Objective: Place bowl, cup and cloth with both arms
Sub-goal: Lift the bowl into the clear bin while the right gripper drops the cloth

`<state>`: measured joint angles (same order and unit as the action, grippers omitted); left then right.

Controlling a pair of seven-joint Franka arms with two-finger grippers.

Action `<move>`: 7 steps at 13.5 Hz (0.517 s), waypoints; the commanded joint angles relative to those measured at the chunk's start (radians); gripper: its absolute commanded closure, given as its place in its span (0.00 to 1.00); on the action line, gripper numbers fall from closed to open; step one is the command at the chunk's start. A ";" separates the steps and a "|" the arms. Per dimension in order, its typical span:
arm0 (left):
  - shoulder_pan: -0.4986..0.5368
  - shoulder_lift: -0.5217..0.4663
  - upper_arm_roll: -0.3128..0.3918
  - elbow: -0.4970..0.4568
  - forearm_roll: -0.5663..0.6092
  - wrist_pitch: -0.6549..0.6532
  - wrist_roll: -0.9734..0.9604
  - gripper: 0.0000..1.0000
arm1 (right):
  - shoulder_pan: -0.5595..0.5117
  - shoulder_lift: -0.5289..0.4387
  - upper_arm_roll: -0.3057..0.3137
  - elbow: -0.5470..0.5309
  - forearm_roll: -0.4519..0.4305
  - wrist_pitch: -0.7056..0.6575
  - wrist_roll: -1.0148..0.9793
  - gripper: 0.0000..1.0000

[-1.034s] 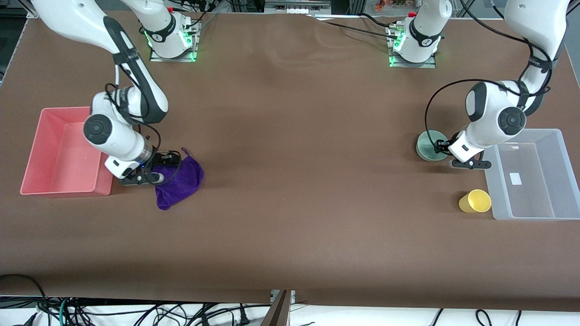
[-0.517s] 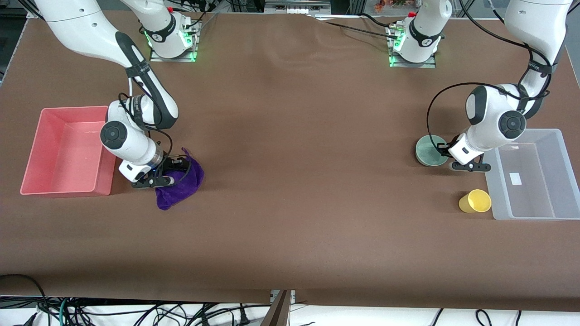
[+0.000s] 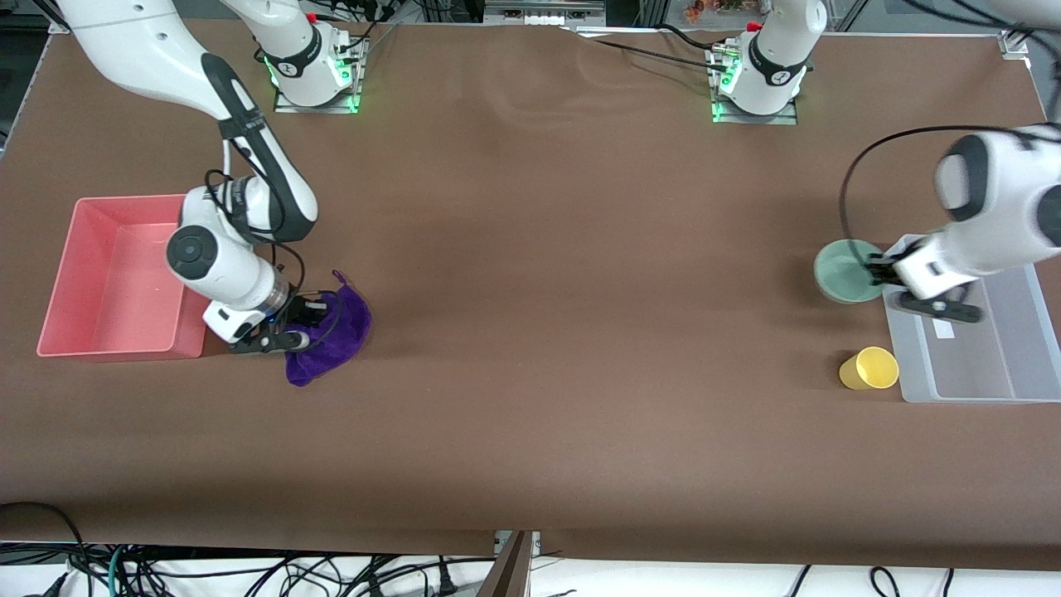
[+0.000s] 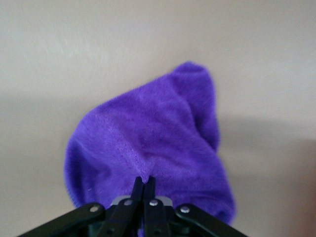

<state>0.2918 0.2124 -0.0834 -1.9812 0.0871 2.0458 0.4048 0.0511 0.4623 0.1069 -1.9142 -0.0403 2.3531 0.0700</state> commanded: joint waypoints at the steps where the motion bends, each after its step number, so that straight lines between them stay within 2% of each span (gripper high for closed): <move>1: 0.090 0.059 -0.003 0.129 0.019 -0.082 0.165 1.00 | -0.014 -0.048 -0.019 0.185 -0.007 -0.296 -0.051 1.00; 4: 0.196 0.135 -0.004 0.230 0.061 -0.072 0.329 1.00 | -0.037 -0.094 -0.093 0.296 -0.013 -0.510 -0.204 1.00; 5: 0.234 0.183 -0.004 0.279 0.074 -0.070 0.369 1.00 | -0.054 -0.125 -0.110 0.322 -0.015 -0.584 -0.266 1.00; 7: 0.286 0.290 -0.004 0.370 0.074 -0.034 0.452 1.00 | -0.082 -0.143 -0.148 0.439 -0.026 -0.790 -0.364 1.00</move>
<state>0.5376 0.3715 -0.0752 -1.7452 0.1403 2.0036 0.7806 -0.0050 0.3374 -0.0214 -1.5682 -0.0519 1.7184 -0.2082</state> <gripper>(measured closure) 0.965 0.982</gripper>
